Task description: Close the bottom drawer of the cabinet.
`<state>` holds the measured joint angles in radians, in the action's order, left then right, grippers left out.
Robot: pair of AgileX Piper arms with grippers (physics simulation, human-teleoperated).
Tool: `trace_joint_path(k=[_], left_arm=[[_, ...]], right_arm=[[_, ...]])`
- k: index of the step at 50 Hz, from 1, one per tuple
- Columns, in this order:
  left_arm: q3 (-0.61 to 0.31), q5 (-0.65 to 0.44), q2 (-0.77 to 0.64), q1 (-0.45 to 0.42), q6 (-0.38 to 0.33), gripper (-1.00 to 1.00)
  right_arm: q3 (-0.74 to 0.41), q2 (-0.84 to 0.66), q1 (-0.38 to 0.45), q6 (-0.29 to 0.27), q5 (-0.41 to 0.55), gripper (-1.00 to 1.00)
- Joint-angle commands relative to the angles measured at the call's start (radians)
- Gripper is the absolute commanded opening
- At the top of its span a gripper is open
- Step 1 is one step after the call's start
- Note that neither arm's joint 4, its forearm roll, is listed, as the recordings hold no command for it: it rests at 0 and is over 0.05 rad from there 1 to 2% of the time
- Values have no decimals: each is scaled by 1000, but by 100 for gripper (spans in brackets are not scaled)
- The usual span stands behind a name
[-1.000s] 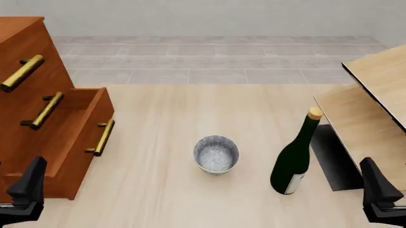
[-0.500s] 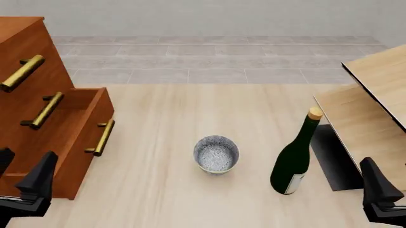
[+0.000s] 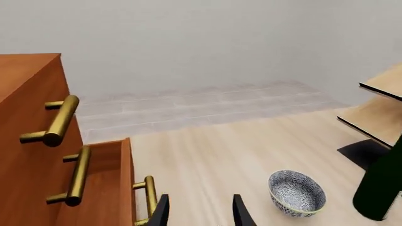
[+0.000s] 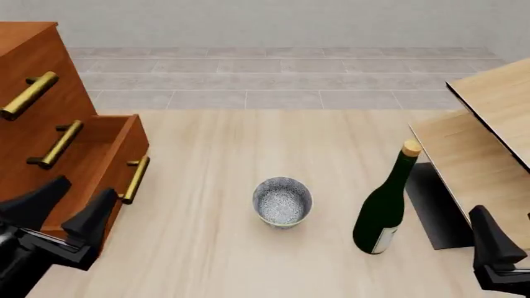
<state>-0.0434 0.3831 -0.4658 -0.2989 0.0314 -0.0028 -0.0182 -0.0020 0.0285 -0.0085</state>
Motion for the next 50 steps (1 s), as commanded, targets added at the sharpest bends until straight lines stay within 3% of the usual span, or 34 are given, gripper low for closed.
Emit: trace_joint_path(k=[1,21,42,50], left_arm=[[9,155,-174,-93,25,100],[38,451,-527,-169,97,100],[43,641,-792,-209,160,100],[43,728,-906,-182,197,100]], right_arm=[[-1,-1,-4,7,2,100],[-1,-12,-10,5,-8,100],[-1,1,-14,-1,4,100],[-3,8,-14,-1,12,100]])
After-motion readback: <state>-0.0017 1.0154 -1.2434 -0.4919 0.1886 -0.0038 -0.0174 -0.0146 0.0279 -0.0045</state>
